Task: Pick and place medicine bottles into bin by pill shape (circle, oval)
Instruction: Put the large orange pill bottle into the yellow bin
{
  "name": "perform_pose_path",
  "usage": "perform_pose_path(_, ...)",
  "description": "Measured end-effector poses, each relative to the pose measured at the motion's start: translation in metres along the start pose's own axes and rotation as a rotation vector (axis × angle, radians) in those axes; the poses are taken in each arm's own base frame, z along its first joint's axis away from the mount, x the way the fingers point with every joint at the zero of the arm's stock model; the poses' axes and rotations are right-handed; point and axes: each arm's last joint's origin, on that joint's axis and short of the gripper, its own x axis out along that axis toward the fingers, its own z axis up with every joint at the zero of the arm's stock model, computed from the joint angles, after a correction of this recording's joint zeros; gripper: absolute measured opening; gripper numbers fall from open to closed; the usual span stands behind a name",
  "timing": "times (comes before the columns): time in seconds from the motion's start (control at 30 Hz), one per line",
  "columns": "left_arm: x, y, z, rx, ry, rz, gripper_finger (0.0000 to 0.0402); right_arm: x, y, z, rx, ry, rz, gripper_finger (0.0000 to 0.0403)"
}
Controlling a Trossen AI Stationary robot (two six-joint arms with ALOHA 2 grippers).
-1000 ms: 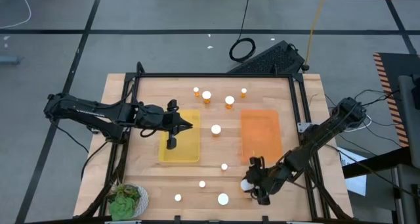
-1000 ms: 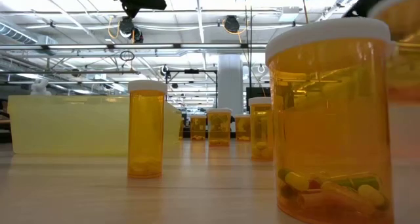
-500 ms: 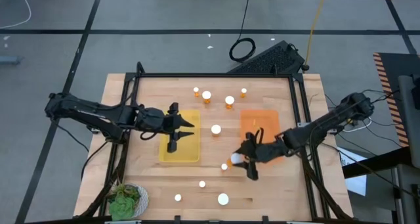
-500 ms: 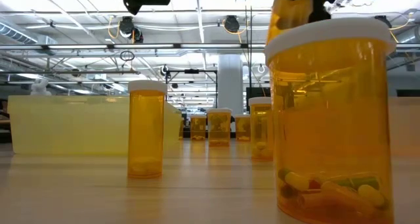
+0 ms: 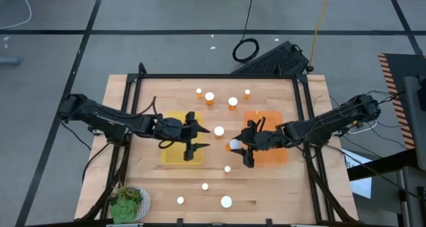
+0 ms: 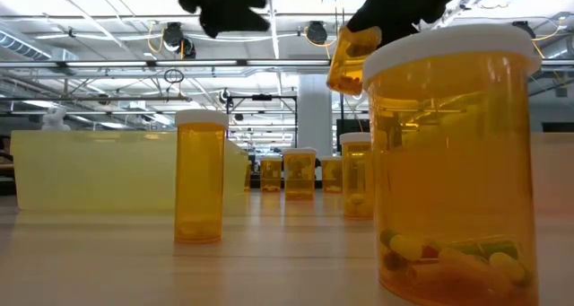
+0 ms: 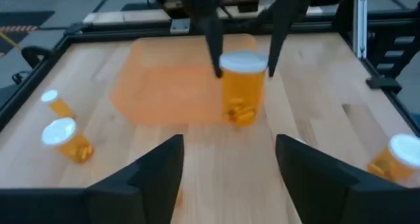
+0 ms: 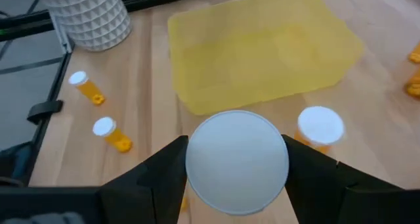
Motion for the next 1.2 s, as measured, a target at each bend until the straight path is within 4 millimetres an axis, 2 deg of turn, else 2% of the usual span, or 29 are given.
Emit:
perform_pose_path(0.23,0.019,-0.002,-0.004,-0.006,-0.03,-0.002,0.0304,0.002,-0.008,0.005,0.026,-0.029,-0.028,0.0212)
perform_pose_path(0.53,0.037,-0.002,-0.008,-0.049,-0.055,0.001,0.0365,0.002,-0.004,0.014,0.038,-0.117,0.007,0.0212)
perform_pose_path(0.7,0.047,-0.004,0.0,-0.071,-0.083,-0.008,0.0369,0.001,-0.003,0.018,0.034,-0.159,0.022,0.0212)
perform_pose_path(1.03,0.075,-0.008,0.005,-0.064,-0.03,-0.003,0.0369,0.001,-0.001,0.021,0.023,-0.192,0.034,0.0212)
perform_pose_path(1.2,0.08,-0.009,0.012,-0.078,-0.04,-0.004,0.0345,0.002,-0.001,0.021,0.021,-0.187,0.036,0.0212)
